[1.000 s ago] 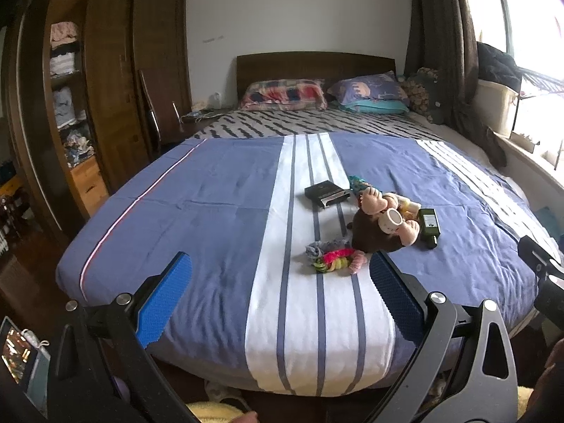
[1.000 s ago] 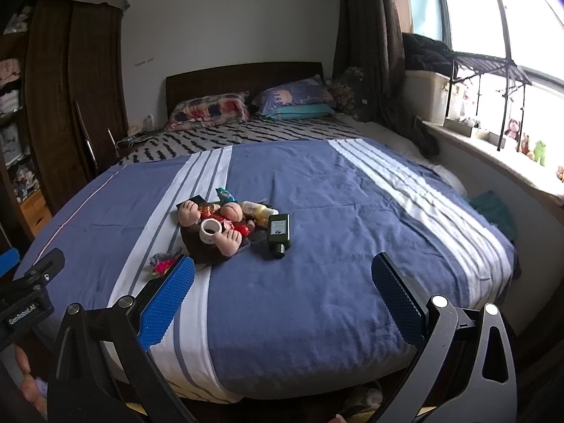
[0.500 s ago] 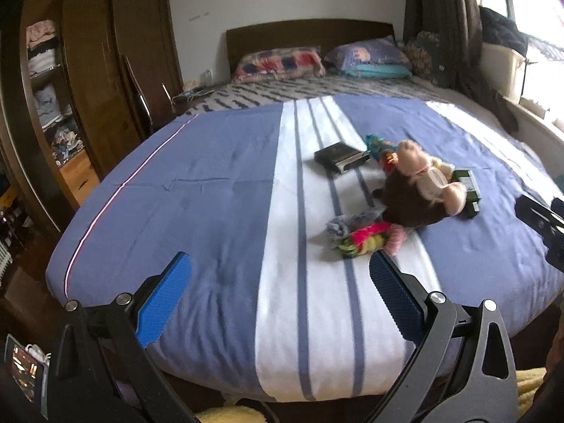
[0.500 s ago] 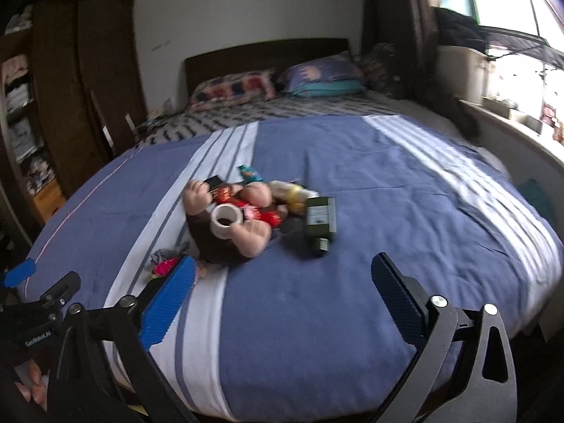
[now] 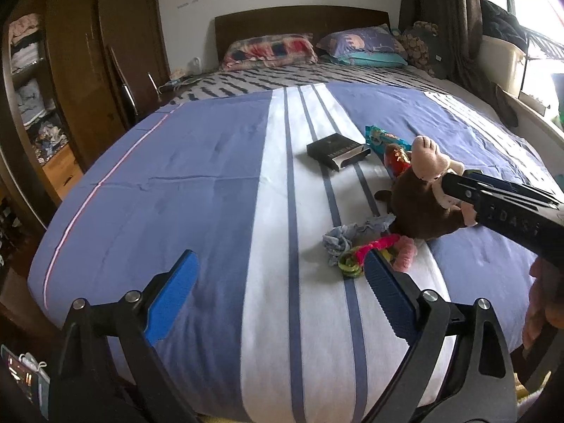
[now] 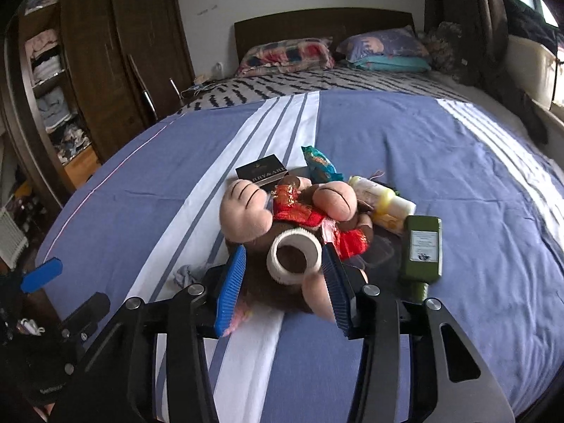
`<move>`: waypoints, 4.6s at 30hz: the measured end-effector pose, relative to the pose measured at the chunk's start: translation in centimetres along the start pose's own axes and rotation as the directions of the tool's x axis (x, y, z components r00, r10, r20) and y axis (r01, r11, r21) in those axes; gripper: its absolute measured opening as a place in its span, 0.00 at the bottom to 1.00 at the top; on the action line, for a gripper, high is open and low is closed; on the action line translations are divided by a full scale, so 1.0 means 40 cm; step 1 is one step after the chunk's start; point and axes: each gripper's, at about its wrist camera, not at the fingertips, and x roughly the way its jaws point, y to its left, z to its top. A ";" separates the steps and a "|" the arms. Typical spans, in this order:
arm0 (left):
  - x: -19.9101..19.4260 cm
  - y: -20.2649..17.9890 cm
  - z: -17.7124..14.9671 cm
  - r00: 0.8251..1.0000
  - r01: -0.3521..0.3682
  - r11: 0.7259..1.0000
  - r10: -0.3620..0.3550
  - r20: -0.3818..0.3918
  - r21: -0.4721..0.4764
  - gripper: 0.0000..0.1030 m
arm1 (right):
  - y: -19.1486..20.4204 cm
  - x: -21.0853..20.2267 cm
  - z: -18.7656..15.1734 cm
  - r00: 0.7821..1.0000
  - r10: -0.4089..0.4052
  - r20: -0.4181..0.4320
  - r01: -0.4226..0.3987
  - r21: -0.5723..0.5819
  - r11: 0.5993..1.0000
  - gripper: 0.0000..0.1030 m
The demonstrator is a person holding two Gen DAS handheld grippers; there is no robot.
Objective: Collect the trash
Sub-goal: 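Grasp the white tape roll with the right tool while the left tool grasps the pink toy, then lower both tools below the bed edge and open them over the bin, then grasp the green bottle with the right tool while the left tool grasps the grey sock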
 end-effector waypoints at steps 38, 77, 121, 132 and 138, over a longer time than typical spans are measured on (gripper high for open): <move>0.199 -0.242 -0.005 0.980 0.186 0.973 -0.175 -0.092 0.134 0.62 | -0.136 -0.029 0.006 0.999 0.020 0.043 -0.021 0.027 0.999 0.16; -0.195 -0.163 -0.084 0.938 0.327 0.939 -0.336 0.084 0.110 0.14 | -0.062 -0.317 -0.080 0.993 0.000 0.117 0.006 -0.050 0.999 0.34; -0.023 -0.272 -0.560 0.928 0.326 0.939 -0.297 -0.225 0.106 0.77 | -0.171 -0.210 -0.587 0.975 -0.183 -0.129 0.198 0.113 0.974 0.93; -0.094 -0.133 -0.277 0.972 0.234 0.967 -0.234 -0.011 0.099 0.92 | -0.170 -0.280 -0.318 0.982 -0.170 0.079 0.163 0.088 0.983 0.97; -0.036 -0.117 -0.158 0.985 0.164 0.979 -0.168 0.031 0.117 0.92 | -0.204 -0.193 -0.213 0.972 -0.222 0.080 0.213 0.110 0.971 0.97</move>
